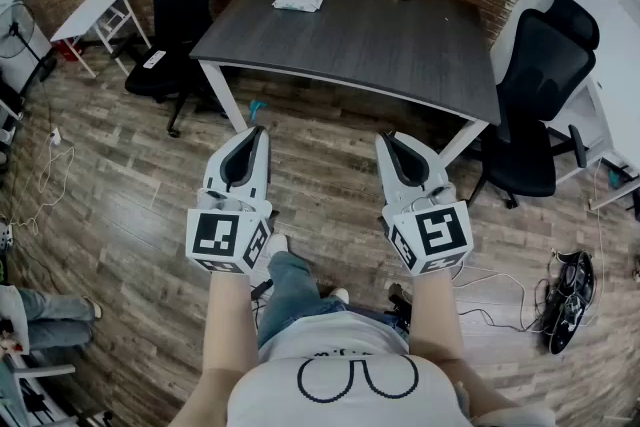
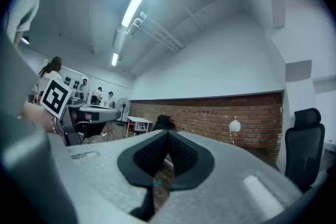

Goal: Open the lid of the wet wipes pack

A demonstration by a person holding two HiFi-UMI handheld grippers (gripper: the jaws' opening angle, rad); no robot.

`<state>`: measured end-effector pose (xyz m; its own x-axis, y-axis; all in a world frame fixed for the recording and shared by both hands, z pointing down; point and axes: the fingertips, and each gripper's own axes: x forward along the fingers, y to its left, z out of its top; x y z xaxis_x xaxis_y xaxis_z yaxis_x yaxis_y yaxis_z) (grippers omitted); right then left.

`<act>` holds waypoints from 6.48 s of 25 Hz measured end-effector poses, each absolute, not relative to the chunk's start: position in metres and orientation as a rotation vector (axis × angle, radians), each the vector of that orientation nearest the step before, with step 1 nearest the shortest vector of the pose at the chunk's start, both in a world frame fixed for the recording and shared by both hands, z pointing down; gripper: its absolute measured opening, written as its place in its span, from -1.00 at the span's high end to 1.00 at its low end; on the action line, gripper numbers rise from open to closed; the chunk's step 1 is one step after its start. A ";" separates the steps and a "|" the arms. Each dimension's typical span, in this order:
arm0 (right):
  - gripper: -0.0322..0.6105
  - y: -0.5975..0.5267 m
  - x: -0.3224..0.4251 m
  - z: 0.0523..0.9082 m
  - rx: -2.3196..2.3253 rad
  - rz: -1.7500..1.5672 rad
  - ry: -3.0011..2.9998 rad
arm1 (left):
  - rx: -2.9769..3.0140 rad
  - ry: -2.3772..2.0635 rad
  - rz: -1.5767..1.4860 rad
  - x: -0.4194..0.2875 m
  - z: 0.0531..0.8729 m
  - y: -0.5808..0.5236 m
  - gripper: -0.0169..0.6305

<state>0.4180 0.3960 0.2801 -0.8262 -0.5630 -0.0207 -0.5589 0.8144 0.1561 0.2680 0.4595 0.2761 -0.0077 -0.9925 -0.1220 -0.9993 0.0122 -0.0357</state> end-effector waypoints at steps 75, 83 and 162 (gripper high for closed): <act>0.89 -0.202 -0.007 0.392 0.982 0.010 -2.739 | -2.553 1.980 -0.297 -0.148 0.385 -0.167 0.25; 0.89 -0.225 -0.027 0.424 0.998 0.103 -2.682 | -2.709 1.666 -0.519 -0.141 0.414 -0.203 0.25; 0.84 -0.325 -0.086 0.598 0.925 0.471 -2.340 | -2.730 0.716 -1.347 -0.139 0.539 -0.372 0.91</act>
